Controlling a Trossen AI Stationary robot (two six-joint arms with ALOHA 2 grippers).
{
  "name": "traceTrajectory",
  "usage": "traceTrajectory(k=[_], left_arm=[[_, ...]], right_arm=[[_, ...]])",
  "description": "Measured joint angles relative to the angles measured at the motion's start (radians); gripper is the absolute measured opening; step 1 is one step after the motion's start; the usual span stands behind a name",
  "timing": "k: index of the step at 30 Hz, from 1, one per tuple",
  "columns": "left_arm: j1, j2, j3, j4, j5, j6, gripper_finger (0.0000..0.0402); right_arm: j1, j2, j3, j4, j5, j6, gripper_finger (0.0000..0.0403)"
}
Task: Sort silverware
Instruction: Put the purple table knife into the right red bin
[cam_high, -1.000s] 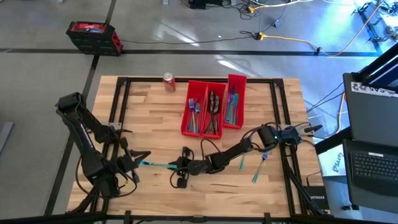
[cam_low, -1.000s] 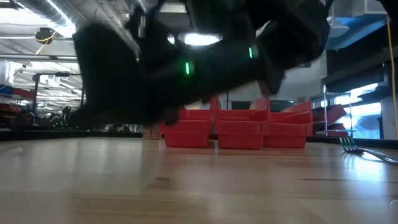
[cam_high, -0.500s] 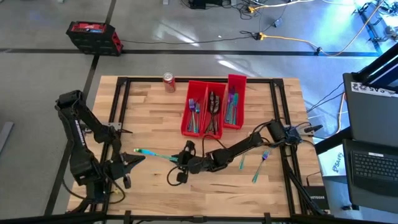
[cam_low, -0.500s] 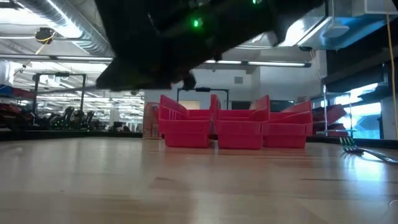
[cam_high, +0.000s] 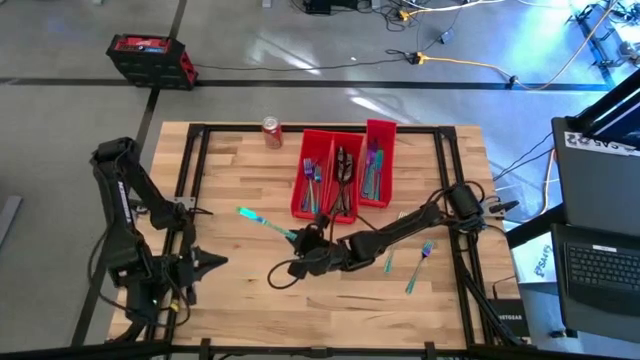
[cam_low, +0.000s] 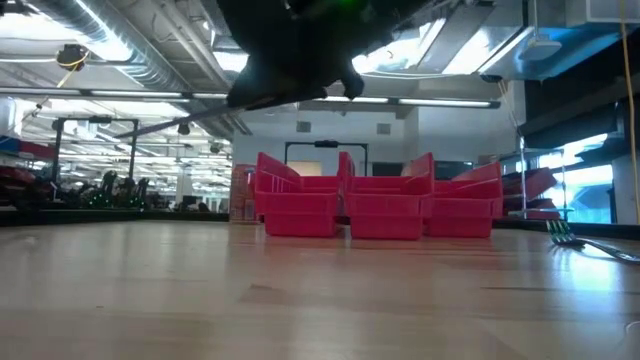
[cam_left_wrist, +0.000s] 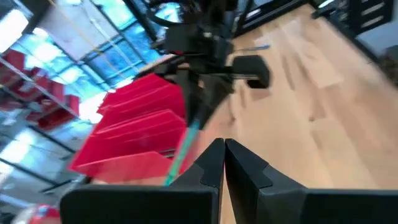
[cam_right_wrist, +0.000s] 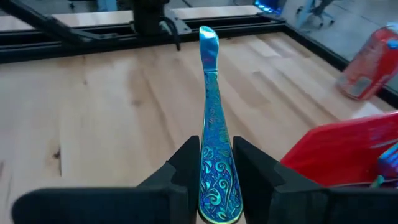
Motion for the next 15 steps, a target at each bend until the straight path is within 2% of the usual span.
traceTrajectory(k=[3, 6, 8, 15], left_arm=[[-0.001, -0.051, -0.026, 0.115, 0.056, 0.128, 0.0000], [0.013, -0.110, -0.078, 0.302, 0.177, 0.332, 0.0000], [0.045, -0.154, -0.123, 0.411, 0.272, 0.436, 0.0000], [0.175, -0.300, -0.329, 0.827, 0.503, 0.711, 0.0000]], right_arm=[[0.000, -0.011, 0.000, -0.001, 0.029, 0.001, 0.0059], [0.001, -0.014, 0.000, -0.002, 0.041, 0.000, 0.0059], [0.001, -0.014, 0.000, -0.009, 0.052, 0.004, 0.0059], [0.008, -0.015, 0.000, -0.018, 0.126, 0.037, 0.0059]])
